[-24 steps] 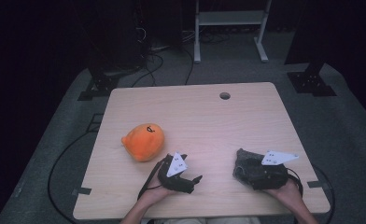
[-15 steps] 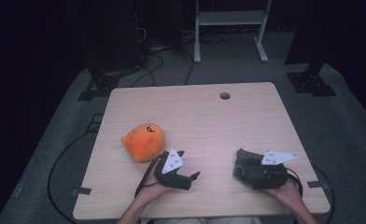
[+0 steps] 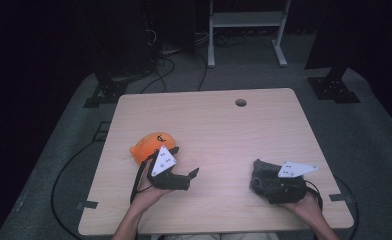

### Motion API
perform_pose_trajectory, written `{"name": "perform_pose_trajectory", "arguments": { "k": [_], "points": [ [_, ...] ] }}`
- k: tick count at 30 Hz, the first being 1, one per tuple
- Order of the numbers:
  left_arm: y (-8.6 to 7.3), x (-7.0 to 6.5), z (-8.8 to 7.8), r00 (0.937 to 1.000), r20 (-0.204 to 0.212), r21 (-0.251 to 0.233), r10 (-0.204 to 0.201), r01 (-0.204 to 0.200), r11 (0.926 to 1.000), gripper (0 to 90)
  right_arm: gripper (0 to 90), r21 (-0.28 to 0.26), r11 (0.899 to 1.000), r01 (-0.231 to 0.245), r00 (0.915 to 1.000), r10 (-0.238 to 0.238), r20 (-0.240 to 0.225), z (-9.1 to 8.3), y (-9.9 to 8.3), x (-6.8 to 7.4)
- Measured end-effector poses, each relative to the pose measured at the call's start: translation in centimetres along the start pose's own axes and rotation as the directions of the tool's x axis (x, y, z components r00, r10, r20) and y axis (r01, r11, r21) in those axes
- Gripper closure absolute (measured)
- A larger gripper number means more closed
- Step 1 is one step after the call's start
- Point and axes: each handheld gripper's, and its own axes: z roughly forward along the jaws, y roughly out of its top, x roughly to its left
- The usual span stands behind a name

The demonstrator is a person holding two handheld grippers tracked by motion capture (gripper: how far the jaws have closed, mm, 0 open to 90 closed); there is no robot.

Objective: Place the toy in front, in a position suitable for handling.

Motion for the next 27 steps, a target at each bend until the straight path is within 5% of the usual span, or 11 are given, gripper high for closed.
{"name": "perform_pose_trajectory", "arguments": {
  "k": [16,27],
  "points": [
    [0.2,3.2,-2.4,0.9925,-0.116,-0.034,-0.037,0.033,0.9989,5.6,26.8,0.008,1.0,-0.002,1.0,0.002,-0.008,0.1,-0.1,0.1],
    [-1.0,5.9,-3.8,0.9751,-0.208,-0.024,-0.078,0.074,0.9969,5.6,26.8,0.016,1.0,-0.001,0.9999,0.001,-0.011,0.2,-0.1,0.1]
  ]
}}
